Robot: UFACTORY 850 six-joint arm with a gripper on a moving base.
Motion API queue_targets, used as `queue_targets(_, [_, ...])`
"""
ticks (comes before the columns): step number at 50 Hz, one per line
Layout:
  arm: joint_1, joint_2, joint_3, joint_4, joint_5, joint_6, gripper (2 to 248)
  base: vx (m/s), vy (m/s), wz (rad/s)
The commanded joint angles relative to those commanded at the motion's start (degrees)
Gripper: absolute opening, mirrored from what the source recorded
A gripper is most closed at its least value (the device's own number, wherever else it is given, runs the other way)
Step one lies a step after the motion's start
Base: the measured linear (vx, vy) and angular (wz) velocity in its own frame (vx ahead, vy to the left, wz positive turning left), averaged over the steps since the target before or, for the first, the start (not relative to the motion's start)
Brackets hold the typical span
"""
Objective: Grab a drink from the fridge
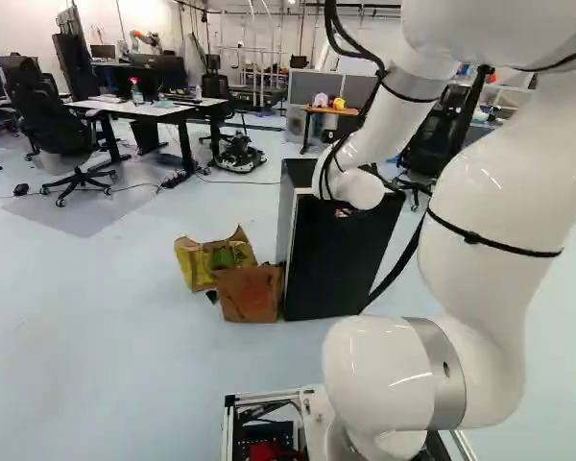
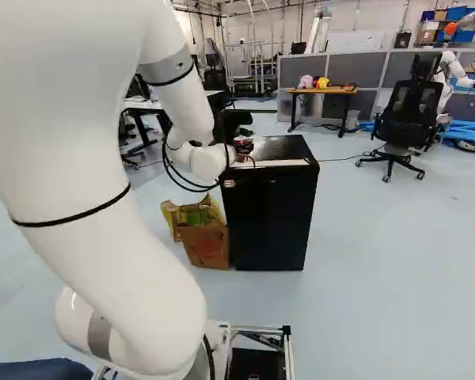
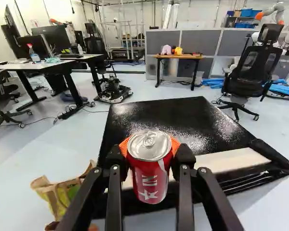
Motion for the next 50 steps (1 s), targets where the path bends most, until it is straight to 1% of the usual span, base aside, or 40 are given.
queue_targets(12, [1.8, 5.3, 6.5, 0.1, 0.0, -0.2, 101, 0.0, 0.0, 0.0])
queue_targets(25, [3.5, 10.0, 12.4, 0.3, 0.0, -0.4, 101, 0.0, 0.0, 0.0])
queue_targets(40, [5.1, 14.5, 17.9, 0.4, 0.1, -0.6, 101, 0.0, 0.0, 0.0])
queue_targets(50, [5.9, 16.8, 20.7, 0.5, 0.1, -0.7, 101, 0.0, 0.0, 0.0])
